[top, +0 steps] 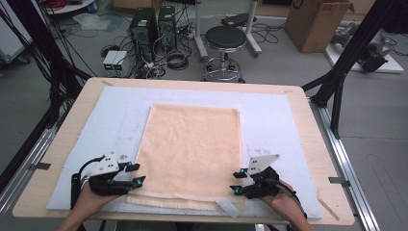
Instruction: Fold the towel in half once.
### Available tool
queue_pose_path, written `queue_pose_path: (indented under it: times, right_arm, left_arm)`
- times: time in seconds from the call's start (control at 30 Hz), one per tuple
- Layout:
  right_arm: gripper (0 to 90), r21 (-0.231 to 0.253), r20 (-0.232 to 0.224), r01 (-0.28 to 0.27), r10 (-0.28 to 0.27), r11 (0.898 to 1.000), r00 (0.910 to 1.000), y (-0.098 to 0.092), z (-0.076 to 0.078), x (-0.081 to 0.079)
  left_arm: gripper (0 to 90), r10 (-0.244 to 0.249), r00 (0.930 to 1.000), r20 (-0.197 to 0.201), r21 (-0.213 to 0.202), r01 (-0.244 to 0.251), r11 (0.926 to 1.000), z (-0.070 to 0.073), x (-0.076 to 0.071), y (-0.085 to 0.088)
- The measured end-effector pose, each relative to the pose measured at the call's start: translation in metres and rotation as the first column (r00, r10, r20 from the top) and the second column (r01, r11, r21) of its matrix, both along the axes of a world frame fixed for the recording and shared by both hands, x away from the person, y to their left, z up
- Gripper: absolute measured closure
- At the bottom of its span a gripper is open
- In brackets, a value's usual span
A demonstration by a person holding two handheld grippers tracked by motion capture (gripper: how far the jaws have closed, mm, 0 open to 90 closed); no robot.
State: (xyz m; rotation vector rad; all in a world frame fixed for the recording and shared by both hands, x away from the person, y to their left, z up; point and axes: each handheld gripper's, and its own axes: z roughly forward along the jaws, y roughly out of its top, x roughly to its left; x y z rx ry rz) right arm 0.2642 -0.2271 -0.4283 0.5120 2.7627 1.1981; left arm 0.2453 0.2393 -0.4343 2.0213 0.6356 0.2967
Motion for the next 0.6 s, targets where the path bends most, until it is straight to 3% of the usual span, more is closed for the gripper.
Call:
queue_pose_path:
  times: [0.13, 0.33, 0.6]
  right_arm:
    - [54.3, 0.012, -0.005, -0.034, 0.034, 0.999, 0.9994, 0.003, -0.005, -0.006]
    - [65.1, -0.016, -0.005, -0.023, 0.023, 1.000, 0.9997, 0.006, -0.009, -0.009]
    - [80.1, -0.013, 0.001, -0.026, 0.026, 1.000, 0.9997, 0.006, -0.009, -0.010]
  left_arm:
    - [50.0, -0.024, 0.9996, -0.016, 0.017, 0.024, 0.9996, -0.006, -0.004, -0.001]
    - [54.4, -0.040, 0.9976, -0.056, 0.052, 0.043, 0.9977, -0.013, -0.004, -0.002]
    - [68.1, -0.014, 0.9992, -0.038, 0.100, 0.018, 0.9948, -0.011, -0.005, -0.008]
